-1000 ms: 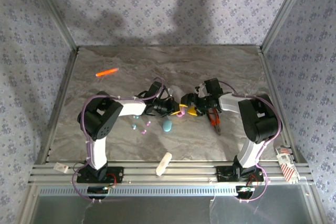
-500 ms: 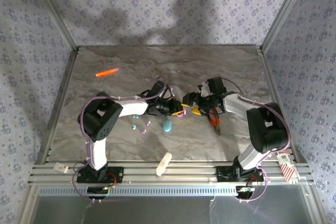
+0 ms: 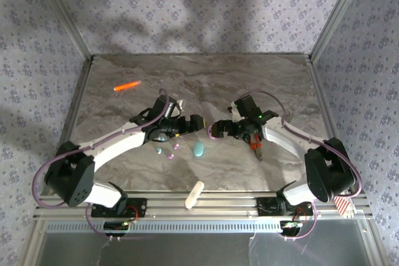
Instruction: Insert the wireless bluetooth earbuds into the charging case
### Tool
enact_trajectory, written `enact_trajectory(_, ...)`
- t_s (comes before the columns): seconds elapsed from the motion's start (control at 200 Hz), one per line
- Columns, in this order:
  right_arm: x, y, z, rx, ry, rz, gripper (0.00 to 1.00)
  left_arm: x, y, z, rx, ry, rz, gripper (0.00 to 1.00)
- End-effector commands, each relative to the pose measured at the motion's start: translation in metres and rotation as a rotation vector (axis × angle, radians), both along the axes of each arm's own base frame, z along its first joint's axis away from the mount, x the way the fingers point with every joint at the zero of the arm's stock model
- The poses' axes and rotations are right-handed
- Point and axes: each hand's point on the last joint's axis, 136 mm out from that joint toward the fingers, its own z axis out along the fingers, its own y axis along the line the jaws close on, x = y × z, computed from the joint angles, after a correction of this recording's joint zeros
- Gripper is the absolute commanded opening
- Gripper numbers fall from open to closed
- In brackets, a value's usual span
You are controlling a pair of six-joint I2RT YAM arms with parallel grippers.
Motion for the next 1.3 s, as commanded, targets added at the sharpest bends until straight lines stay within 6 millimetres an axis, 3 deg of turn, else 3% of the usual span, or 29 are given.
enact_trajectory(0.0, -0.001, -0.019, -0.007, -0.202, -0.060, 0.028, 1.00, -0.029, 0.029, -0.023, 0.129, 0.038, -0.047, 1.00)
enact_trajectory(0.16, -0.005, -0.016, -0.012, -0.321, -0.095, 0.062, 1.00, -0.033, 0.066, -0.034, 0.213, 0.068, 0.019, 1.00)
enact_trajectory(0.315, -0.007, -0.007, -0.007, -0.333, -0.121, 0.062, 1.00, -0.028, 0.069, -0.053, 0.097, 0.151, 0.041, 1.00)
enact_trajectory(0.879, -0.004, -0.014, -0.002, -0.352, -0.115, 0.010, 1.00, -0.008, 0.050, -0.075, 0.132, 0.212, -0.064, 1.00)
enact_trajectory(1.294, -0.006, -0.028, -0.003, -0.325, -0.097, -0.028, 1.00, -0.005, 0.021, -0.082, 0.121, 0.231, -0.139, 1.00)
